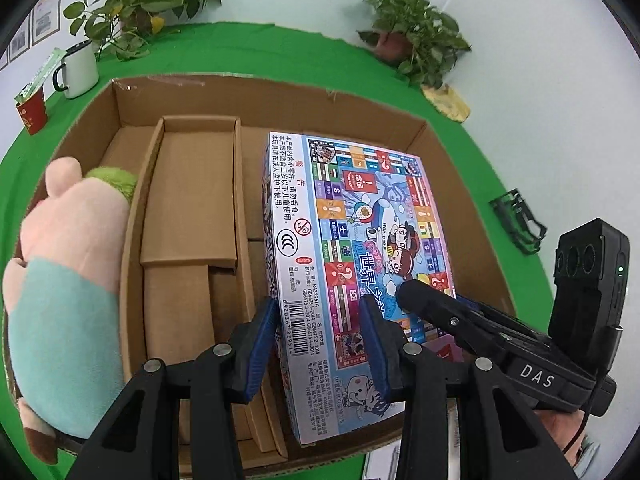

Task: Organize objects
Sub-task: 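Carry the board-game box over the cardboard box with both grippers, then lower the board-game box flat into the box beside the insert, open both grippers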

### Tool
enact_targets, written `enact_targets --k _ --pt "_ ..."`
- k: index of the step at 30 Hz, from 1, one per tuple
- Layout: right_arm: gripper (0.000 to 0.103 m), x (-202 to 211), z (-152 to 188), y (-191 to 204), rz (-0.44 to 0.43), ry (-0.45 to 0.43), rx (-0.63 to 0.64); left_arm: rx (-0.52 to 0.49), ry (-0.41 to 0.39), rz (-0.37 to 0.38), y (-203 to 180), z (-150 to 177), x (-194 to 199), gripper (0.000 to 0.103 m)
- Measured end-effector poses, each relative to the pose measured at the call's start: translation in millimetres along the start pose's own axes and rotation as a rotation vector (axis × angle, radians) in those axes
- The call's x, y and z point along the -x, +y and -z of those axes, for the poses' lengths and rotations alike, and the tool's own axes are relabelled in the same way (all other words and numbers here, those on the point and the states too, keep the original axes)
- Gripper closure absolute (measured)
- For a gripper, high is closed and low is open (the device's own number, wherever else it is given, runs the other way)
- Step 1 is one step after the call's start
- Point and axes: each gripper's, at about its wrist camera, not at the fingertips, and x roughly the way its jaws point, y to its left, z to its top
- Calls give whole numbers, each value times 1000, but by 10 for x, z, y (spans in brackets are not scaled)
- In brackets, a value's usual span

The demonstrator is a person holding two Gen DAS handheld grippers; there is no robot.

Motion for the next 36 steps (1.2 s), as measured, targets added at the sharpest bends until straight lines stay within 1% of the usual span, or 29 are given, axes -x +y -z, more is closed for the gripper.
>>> enact_targets --k 1,3,4,7,10,15,20,22,23,24,25,26,28,29,32,36 --pt "49 -21 10 -22 4 9 -4 -6 20 -15 -18 0 -76 65" --pt "49 -65 22 -64 17 34 -10 -6 41 -19 -6 21 -171 64" --pt "49 -83 25 -84 21 45 -13 -8 44 -28 -11 24 -188 66" --pt "49 -115 36 -149 -4 72 -36 -15 60 -52 -46 20 -212 66" --pt "49 -145 20 -176 -10 97 -46 -32 81 -70 -84 21 -236 67" --pt "49 -174 24 -193 -13 143 -58 -15 93 -79 -98 16 -230 68" --pt "49 -211 37 -163 -14 171 -69 21 104 -50 30 6 -164 68" --pt "49 -230 39 -177 -25 182 -82 27 96 -34 56 23 -109 68" --pt "49 -239 38 -182 -30 188 -89 27 84 -13 102 59 -39 69" --pt "52 -251 37 -186 -31 196 -94 23 62 14 102 59 31 69" --pt "56 -279 39 -167 -15 212 -79 18 47 22 97 58 84 68" --pt "56 -306 56 -155 0 224 -65 7 17 30 85 61 178 68" --pt "55 -339 79 -182 -7 236 -88 -9 -20 48 75 76 304 66" --pt "55 -337 79 -177 -3 233 -86 -20 -27 44 73 94 348 66" --pt "55 -334 69 -140 21 236 -73 -41 -35 -15 137 159 385 66" --pt "54 -347 50 -88 61 236 -45 14 4 -27 327 264 305 66"
